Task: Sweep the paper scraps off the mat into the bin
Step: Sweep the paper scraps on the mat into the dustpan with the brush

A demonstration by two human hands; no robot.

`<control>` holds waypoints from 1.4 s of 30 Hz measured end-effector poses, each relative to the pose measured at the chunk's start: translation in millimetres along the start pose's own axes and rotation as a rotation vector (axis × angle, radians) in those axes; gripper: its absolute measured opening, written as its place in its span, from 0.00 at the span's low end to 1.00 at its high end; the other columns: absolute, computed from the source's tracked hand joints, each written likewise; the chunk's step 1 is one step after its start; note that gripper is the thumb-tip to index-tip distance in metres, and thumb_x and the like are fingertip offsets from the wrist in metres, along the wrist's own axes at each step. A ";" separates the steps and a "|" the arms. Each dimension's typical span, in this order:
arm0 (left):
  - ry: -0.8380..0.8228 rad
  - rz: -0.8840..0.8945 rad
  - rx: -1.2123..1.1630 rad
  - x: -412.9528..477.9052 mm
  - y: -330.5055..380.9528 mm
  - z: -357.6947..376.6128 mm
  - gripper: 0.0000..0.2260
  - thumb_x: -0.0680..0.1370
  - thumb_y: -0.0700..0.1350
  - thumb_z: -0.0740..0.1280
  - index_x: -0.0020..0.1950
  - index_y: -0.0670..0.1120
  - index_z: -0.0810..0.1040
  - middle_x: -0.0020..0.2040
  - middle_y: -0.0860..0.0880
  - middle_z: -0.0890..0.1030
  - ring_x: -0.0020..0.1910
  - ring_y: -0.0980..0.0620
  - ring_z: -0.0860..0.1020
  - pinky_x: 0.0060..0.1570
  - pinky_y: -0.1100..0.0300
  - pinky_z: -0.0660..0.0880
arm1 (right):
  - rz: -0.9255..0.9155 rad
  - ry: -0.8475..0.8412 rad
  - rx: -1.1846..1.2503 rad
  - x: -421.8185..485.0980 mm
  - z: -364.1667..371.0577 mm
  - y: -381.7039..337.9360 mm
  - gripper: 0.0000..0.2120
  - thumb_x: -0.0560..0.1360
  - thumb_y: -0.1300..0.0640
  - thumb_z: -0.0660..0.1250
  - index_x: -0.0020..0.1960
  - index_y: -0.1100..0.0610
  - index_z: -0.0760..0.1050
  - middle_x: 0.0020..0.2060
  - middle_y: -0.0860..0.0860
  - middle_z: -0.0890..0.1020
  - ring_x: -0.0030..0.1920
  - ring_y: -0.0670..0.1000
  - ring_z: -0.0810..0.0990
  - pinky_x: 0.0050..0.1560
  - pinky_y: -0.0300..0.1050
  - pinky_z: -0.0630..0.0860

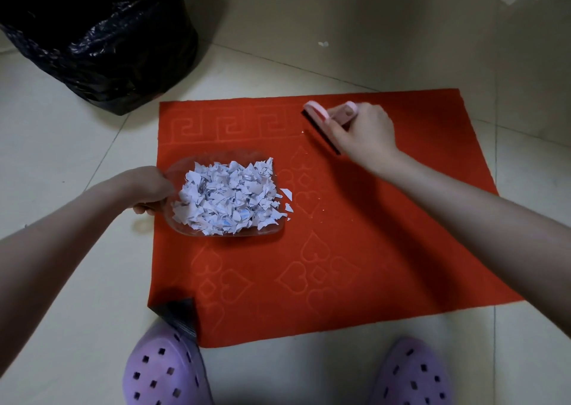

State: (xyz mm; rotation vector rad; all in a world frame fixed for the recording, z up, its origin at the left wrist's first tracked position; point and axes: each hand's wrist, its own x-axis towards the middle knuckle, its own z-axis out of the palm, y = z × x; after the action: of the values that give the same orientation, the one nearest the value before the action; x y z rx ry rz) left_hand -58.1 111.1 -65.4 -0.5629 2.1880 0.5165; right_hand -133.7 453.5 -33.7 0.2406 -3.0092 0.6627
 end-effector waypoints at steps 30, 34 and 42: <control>0.004 0.010 0.013 -4.9 2.9 2.1 0.11 0.73 0.34 0.57 0.32 0.36 0.72 0.28 0.39 0.73 0.25 0.46 0.66 0.24 0.62 0.61 | -0.354 -0.502 -0.331 -9.0 2.2 -14.5 0.07 0.77 0.53 0.64 0.50 0.47 0.80 0.50 0.46 0.83 0.55 0.54 0.79 0.40 0.43 0.65; 0.002 -0.008 0.015 -3.0 0.7 0.8 0.10 0.73 0.35 0.57 0.34 0.36 0.74 0.28 0.39 0.73 0.25 0.47 0.65 0.24 0.63 0.60 | -0.411 -0.597 -0.216 -28.3 -38.9 -11.5 0.12 0.74 0.54 0.67 0.54 0.39 0.79 0.52 0.38 0.82 0.56 0.46 0.78 0.43 0.42 0.66; 0.015 -0.002 0.010 -3.3 9.5 1.2 0.11 0.74 0.34 0.57 0.33 0.35 0.73 0.24 0.41 0.72 0.23 0.47 0.65 0.23 0.63 0.60 | -0.093 -0.112 -0.168 21.3 2.1 14.9 0.10 0.76 0.58 0.64 0.52 0.48 0.81 0.52 0.47 0.83 0.56 0.54 0.78 0.47 0.47 0.71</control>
State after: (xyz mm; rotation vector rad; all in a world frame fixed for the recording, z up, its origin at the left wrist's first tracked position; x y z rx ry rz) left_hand -60.7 120.2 -61.9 -0.5651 2.2031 0.5013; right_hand -157.1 462.9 -40.0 0.4193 -3.1136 0.3981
